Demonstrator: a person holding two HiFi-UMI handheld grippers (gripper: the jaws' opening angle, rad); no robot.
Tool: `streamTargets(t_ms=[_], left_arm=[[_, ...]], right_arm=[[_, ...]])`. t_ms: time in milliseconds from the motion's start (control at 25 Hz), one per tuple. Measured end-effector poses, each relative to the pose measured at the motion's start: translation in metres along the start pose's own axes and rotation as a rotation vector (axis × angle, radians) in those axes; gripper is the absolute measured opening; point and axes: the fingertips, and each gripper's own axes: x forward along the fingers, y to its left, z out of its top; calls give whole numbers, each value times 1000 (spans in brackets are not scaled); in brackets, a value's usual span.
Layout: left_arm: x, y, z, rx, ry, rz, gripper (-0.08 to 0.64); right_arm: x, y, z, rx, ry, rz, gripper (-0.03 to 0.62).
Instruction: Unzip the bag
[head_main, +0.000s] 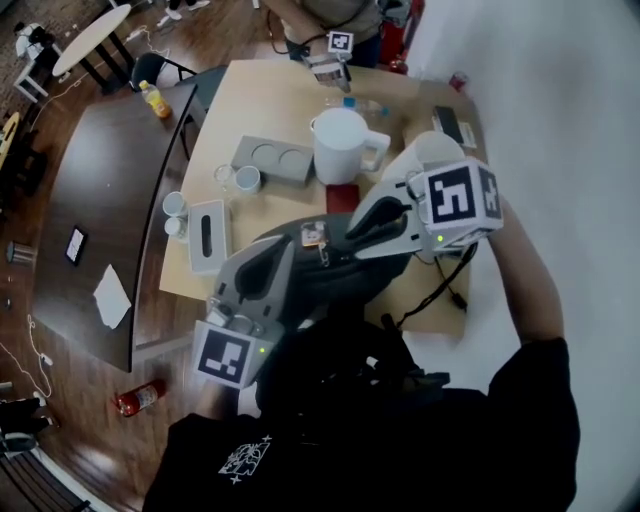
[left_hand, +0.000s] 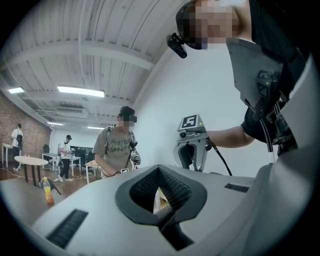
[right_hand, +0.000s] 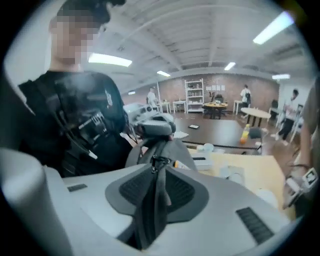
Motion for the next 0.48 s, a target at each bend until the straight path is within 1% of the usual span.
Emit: streamTargets(t_ms=[40,240,320,360,400,480], left_arm=[[0,0,0,0,1,1,-3],[0,0,-1,7,5,12,-3],[0,1,-1,11,8,14,-3],[0,1,0,12,6,16,-3],[0,1,0,11,4,17,-3],[-1,1,0,7,2,21,-3]], right_arm=[[1,-2,2,53,-23,55,118],[13,-17,13,262,-38,228,127],[17,-20,14,319,-15,263,131],[19,-20,13,337,3,275,150],[21,-21,10,351,24,284,168],[25,-21,5,366,67,298,169]])
